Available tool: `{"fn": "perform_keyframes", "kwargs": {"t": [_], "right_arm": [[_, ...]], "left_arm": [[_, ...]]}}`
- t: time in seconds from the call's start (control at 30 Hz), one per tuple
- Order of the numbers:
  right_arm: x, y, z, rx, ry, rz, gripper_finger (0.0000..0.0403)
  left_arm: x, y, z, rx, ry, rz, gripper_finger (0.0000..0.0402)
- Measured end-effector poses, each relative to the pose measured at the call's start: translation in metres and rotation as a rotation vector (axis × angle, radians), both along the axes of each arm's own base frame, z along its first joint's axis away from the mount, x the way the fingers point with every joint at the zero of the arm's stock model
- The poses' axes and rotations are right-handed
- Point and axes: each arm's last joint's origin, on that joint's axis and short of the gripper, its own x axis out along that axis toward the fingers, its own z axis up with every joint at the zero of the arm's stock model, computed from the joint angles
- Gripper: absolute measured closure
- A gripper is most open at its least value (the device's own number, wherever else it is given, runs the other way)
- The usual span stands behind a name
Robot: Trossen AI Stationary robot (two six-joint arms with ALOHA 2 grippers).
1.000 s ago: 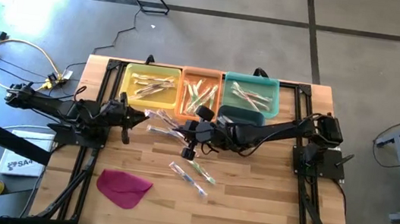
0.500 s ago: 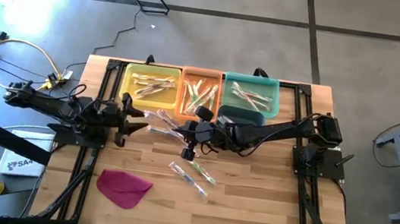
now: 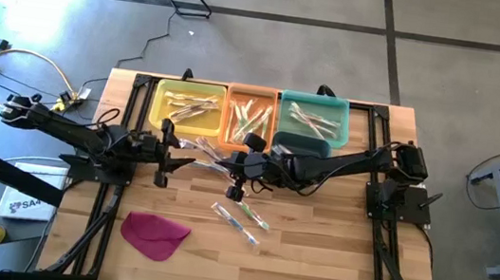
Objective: Pick & Place Toothbrushes
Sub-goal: Put the violet toothbrush into the yellow bin
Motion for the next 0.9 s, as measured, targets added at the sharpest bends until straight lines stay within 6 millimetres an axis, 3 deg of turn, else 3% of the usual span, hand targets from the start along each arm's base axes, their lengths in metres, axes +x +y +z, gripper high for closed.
{"fn": "perform_keyframes", "kwargs": {"t": [0.33,0.9], "right_arm": [[0.000,0.001,0.000,0.035,-0.004,0.017,0.0390],[0.002,0.005,0.003,0.053,-0.034,0.099,0.0390]], "left_arm": [[0.012,-0.002,0.000,-0.001,-0.040,0.002,0.0247],[0.013,-0.003,-0.001,0.025,-0.029,0.008,0.0247]]}}
